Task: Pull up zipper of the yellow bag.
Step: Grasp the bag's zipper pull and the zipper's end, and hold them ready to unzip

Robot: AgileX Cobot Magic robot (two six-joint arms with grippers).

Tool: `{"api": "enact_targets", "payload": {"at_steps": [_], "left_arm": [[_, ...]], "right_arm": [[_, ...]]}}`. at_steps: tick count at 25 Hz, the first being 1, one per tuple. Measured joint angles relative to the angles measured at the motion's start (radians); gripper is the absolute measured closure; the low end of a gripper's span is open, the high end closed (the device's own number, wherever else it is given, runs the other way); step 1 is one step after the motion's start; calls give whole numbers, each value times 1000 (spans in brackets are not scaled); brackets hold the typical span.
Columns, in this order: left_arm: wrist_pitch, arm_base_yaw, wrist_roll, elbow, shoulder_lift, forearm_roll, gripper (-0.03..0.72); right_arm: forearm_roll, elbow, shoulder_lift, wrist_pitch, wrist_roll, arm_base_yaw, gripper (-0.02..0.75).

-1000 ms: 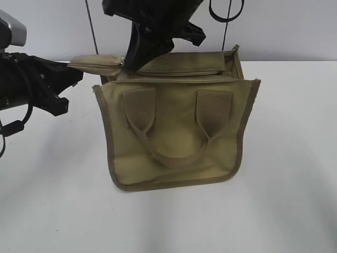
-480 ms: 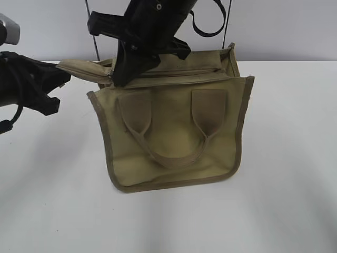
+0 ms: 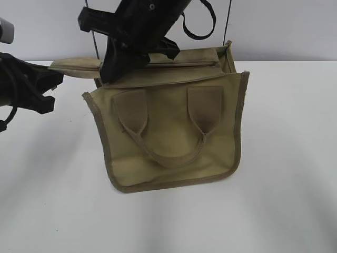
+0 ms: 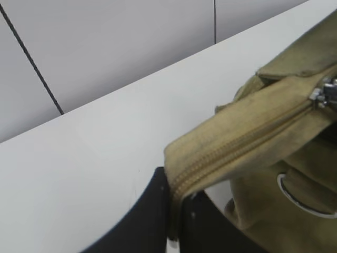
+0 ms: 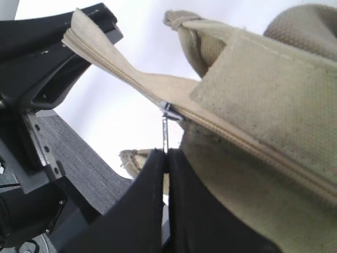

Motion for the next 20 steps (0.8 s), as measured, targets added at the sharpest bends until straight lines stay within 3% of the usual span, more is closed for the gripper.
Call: {"api": "enact_targets", "payload": {"at_steps": [6,14,20], "left_arm": [[34,-16,-76,0,0,53,688],[110,-41,-86,0,0,58,688],[95,-46,-86,0,0,52,688]], "right_arm": [[-68,0,0,0,24,6,752],[-88,0,-5,-9,22,7,752],[-163,0,-26,37,23,10,752]]}}
